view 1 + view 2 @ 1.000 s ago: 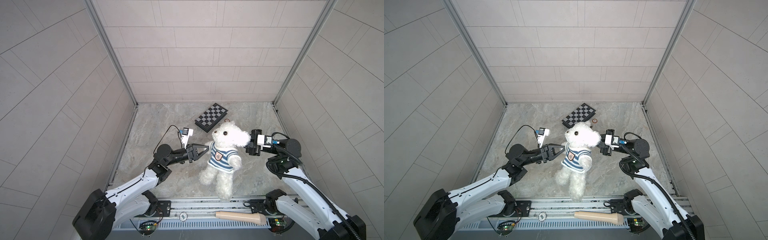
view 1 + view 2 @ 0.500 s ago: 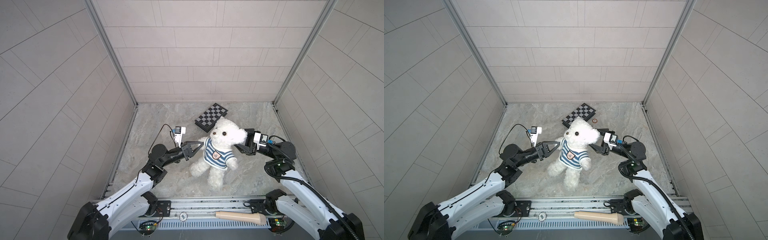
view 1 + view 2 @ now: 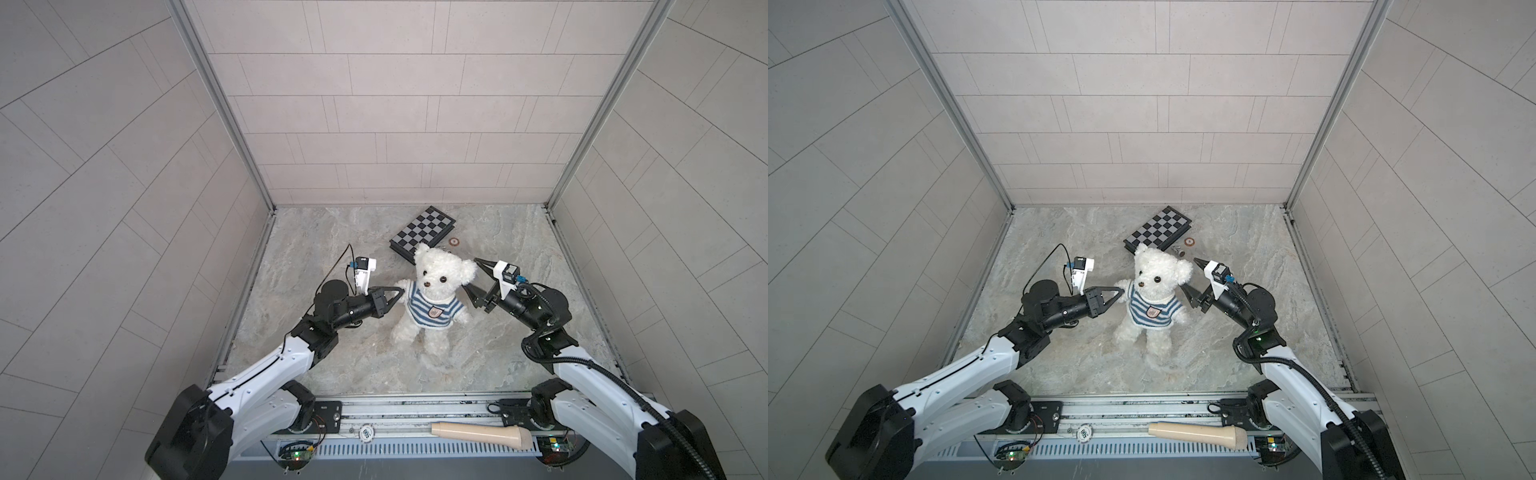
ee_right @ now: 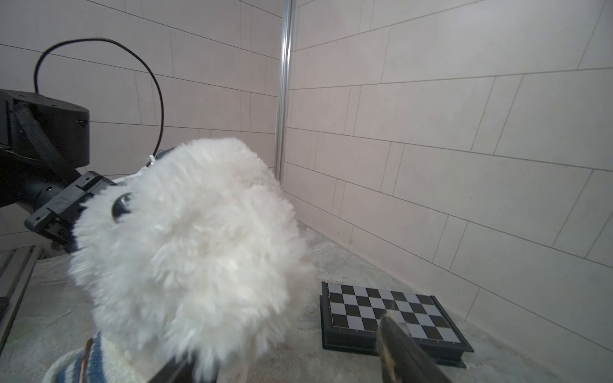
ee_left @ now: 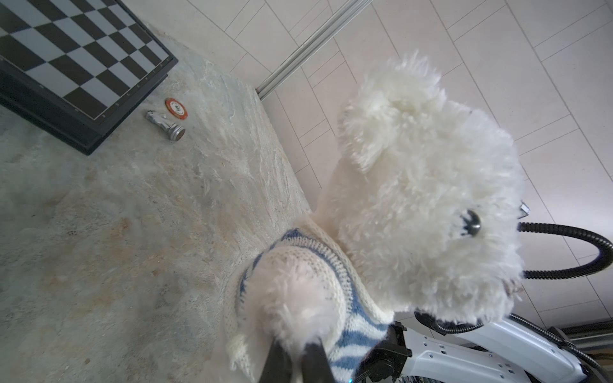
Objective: Dress the teddy bear
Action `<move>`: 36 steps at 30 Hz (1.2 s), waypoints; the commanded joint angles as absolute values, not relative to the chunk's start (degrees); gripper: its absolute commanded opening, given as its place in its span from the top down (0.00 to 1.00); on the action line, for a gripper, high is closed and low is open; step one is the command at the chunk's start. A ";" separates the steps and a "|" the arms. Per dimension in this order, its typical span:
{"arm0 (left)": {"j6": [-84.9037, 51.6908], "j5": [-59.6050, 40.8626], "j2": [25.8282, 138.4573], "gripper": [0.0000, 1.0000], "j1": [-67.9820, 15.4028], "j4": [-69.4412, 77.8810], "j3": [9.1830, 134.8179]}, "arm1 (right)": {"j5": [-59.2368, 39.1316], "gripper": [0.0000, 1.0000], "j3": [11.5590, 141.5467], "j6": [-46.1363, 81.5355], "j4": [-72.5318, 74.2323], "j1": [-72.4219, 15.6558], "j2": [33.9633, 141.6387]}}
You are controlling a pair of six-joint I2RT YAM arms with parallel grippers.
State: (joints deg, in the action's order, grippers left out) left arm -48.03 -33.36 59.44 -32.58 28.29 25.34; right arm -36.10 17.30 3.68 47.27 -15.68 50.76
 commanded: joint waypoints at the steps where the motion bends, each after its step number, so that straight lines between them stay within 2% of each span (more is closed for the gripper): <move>1: -47.86 -33.88 60.32 1.00 -32.34 30.28 26.38 | -29.52 0.24 16.47 4.51 46.24 -15.56 50.62; 5: -45.02 -31.39 62.13 1.00 -32.42 24.11 25.89 | -23.61 0.24 15.22 5.03 41.60 -15.48 50.65; 14: -46.00 -27.71 71.16 1.00 -32.52 31.89 20.07 | -13.86 0.24 19.19 6.32 29.41 -14.79 57.69; 25: -46.33 -24.76 78.04 1.00 -32.52 38.02 16.62 | -15.08 0.24 19.72 9.20 32.72 -14.18 62.27; 35: -41.64 -21.95 75.40 1.00 -32.53 33.10 17.66 | -18.84 0.22 20.74 8.79 32.96 -14.25 64.07; 36: -40.95 -21.41 74.51 0.96 -32.52 31.71 17.77 | -18.41 0.22 20.57 8.79 32.94 -14.24 64.16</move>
